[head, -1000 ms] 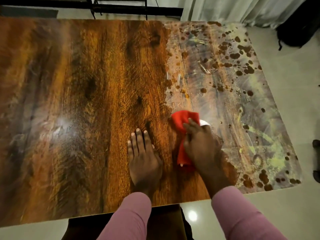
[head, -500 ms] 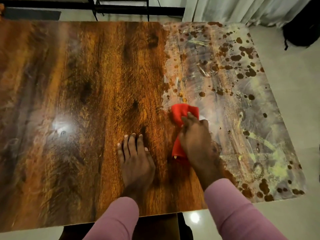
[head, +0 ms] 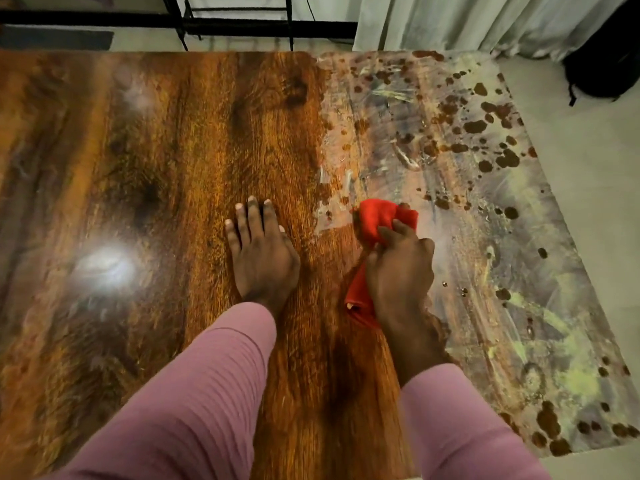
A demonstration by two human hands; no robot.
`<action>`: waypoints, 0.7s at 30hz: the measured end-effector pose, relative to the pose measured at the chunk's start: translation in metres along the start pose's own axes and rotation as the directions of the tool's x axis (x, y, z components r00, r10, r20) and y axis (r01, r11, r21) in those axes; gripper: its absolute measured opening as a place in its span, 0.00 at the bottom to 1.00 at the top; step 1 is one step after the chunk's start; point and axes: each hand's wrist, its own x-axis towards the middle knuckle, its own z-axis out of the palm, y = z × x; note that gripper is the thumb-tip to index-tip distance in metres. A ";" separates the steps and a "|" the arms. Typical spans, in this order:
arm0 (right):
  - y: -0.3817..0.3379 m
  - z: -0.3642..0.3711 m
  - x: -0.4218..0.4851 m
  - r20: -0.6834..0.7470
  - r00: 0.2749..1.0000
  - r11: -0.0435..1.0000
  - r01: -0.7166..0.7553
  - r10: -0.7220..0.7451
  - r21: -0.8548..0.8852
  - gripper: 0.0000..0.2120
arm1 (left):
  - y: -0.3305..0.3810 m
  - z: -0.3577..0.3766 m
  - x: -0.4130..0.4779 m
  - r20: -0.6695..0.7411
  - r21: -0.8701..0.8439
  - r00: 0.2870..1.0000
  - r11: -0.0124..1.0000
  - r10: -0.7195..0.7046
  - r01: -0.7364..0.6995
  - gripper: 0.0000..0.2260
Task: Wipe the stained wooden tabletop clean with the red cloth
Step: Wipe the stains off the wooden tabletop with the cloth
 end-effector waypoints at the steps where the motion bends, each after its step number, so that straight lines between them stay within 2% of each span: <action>1: -0.005 0.001 0.006 -0.037 0.999 0.999 -0.035 0.035 0.009 0.17 | -0.001 0.002 0.000 -0.003 0.006 1.000 1.000 0.002 -0.002 0.24; 4: -0.037 0.012 0.000 -0.023 1.000 1.000 -0.008 0.008 -0.005 0.16 | 0.000 0.004 0.000 -0.003 0.006 1.000 1.000 -0.006 0.006 0.25; 6: -0.053 0.024 -0.015 0.052 0.989 0.991 0.135 -0.135 0.013 0.17 | 0.000 0.004 0.001 0.016 0.015 1.000 1.000 -0.010 0.010 0.24; 9: -0.051 0.029 -0.020 0.115 0.927 0.934 0.357 -0.356 0.017 0.16 | -0.001 0.004 0.002 0.037 0.041 0.999 0.999 0.001 -0.002 0.24; 11: -0.036 0.026 -0.001 0.106 0.943 0.948 0.317 -0.316 0.007 0.16 | -0.002 0.004 0.000 0.027 0.043 1.000 0.999 0.010 -0.011 0.25; 14: -0.024 0.021 0.035 0.009 0.999 0.998 0.032 -0.033 0.049 0.17 | -0.001 0.003 0.000 0.024 0.041 1.000 0.999 0.008 -0.009 0.25; 16: -0.033 0.025 0.044 -0.083 0.996 0.998 -0.026 0.030 0.049 0.16 | 0.000 0.002 0.001 0.030 0.051 0.999 0.999 0.013 -0.014 0.25; 19: -0.058 0.035 0.034 -0.076 0.996 0.996 0.061 -0.057 0.057 0.17 | 0.001 0.002 0.001 0.041 0.047 0.999 0.999 -0.006 0.004 0.25; 21: -0.066 0.041 0.025 -0.014 0.976 0.974 0.219 -0.219 0.055 0.17 | 0.002 0.001 0.001 0.048 0.044 0.999 0.999 -0.002 0.000 0.25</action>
